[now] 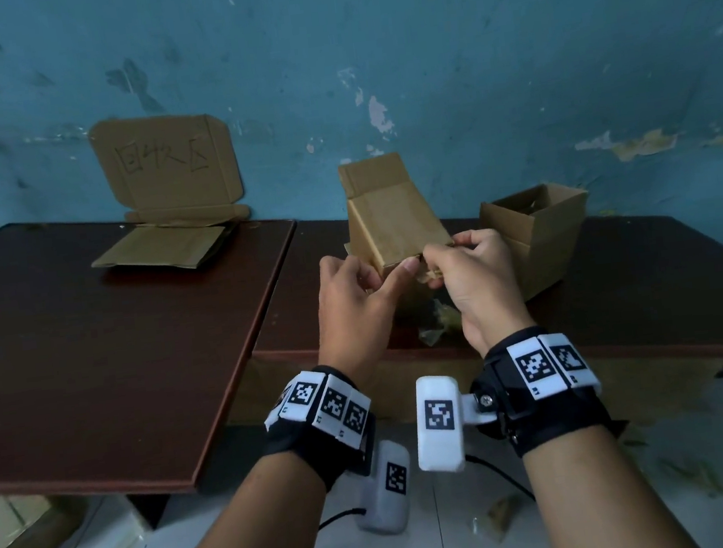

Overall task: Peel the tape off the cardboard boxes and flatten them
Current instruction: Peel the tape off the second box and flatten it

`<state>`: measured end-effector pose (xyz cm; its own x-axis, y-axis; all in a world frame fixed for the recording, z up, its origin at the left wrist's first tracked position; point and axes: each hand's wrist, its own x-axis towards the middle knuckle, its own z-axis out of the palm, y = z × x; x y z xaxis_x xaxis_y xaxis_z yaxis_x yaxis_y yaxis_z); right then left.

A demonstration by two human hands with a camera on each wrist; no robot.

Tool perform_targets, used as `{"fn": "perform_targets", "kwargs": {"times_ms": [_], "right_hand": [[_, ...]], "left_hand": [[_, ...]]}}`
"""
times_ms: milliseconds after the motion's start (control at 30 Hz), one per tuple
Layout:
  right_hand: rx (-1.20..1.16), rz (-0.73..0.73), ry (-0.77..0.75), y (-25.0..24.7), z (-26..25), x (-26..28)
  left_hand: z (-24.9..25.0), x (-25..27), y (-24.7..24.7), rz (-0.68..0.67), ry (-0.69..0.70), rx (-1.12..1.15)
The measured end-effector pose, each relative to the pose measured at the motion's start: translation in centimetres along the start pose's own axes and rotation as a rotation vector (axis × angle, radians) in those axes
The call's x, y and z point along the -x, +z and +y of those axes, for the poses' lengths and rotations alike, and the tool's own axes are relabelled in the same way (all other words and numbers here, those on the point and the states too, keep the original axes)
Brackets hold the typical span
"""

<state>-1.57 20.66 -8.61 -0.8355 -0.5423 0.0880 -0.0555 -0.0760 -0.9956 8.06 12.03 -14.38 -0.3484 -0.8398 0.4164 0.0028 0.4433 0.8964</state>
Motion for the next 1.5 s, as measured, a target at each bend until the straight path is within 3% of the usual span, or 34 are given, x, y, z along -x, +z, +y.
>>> {"fn": "perform_targets", "kwargs": {"times_ms": [200, 400, 700, 1000, 1133, 1200, 1500], "right_hand": [[0.084, 0.002, 0.019, 0.4, 0.6, -0.1], [0.119, 0.032, 0.031, 0.5, 1.0, -0.5], [0.111, 0.061, 0.043, 0.7, 1.7, -0.7], [0.123, -0.033, 0.030, -0.1, 1.6, -0.3], [0.110, -0.142, 0.039, -0.6, 1.2, -0.7], [0.115, -0.182, 0.010, -0.8, 0.9, -0.7], [0.226, -0.070, -0.072, 0.0, 1.3, -0.6]], "left_hand": [[-0.1, -0.4, 0.2, 0.005, -0.084, 0.053], [-0.3, -0.6, -0.3, -0.021, -0.044, -0.092], [-0.5, -0.7, -0.7, -0.114, -0.064, -0.006], [-0.1, -0.5, -0.3, -0.096, -0.157, 0.193], [0.4, -0.2, -0.9, -0.142, -0.184, 0.214], [0.5, -0.1, -1.0, -0.127, -0.184, 0.215], [1.0, -0.4, -0.8, -0.022, -0.175, 0.048]]}}
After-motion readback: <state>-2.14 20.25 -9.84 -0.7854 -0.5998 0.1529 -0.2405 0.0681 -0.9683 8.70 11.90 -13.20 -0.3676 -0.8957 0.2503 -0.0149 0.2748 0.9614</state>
